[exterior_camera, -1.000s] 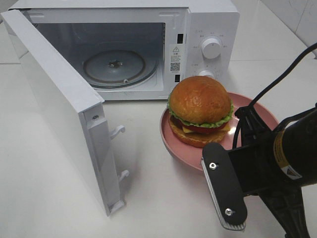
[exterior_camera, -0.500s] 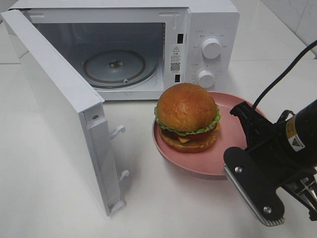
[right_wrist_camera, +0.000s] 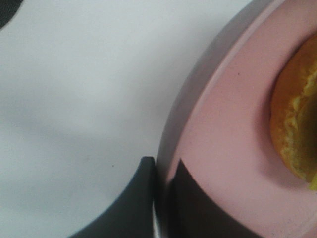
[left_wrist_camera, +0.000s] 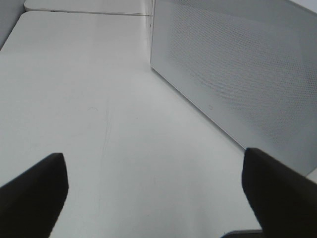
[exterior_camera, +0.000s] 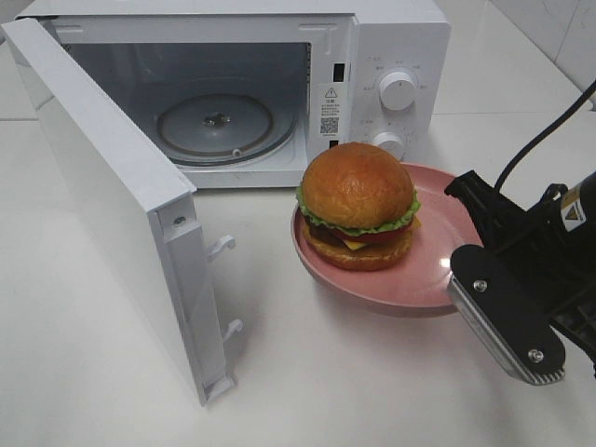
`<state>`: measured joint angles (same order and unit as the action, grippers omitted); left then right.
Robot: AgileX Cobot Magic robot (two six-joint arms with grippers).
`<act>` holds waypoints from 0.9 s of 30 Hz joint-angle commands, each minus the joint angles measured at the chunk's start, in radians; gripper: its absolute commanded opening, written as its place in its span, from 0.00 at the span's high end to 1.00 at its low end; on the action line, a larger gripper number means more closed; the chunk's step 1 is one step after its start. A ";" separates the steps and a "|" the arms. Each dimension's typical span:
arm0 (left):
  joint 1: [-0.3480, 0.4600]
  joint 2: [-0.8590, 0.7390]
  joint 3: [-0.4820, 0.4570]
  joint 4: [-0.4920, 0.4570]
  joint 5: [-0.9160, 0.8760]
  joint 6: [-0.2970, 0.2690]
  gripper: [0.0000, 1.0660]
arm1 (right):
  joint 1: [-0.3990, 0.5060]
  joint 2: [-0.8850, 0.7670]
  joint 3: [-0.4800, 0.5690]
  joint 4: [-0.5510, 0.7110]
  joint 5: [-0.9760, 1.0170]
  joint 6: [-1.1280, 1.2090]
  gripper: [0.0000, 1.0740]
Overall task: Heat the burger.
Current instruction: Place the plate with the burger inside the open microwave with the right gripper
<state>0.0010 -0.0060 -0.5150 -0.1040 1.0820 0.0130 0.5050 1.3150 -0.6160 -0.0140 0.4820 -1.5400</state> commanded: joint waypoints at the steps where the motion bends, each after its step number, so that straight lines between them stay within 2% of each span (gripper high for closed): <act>1: 0.003 -0.014 -0.001 -0.005 -0.012 -0.001 0.18 | -0.010 -0.009 -0.027 0.025 -0.065 -0.033 1.00; 14: 0.003 -0.014 -0.001 -0.005 -0.012 -0.001 0.18 | -0.007 0.023 -0.031 0.021 -0.130 -0.033 1.00; 27: 0.003 -0.014 -0.001 -0.005 -0.012 -0.001 0.18 | 0.065 0.070 -0.090 0.020 -0.138 0.015 1.00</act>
<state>0.0010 -0.0060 -0.5150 -0.1040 1.0820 0.0130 0.5650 1.3900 -0.6900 0.0000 0.3980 -1.5320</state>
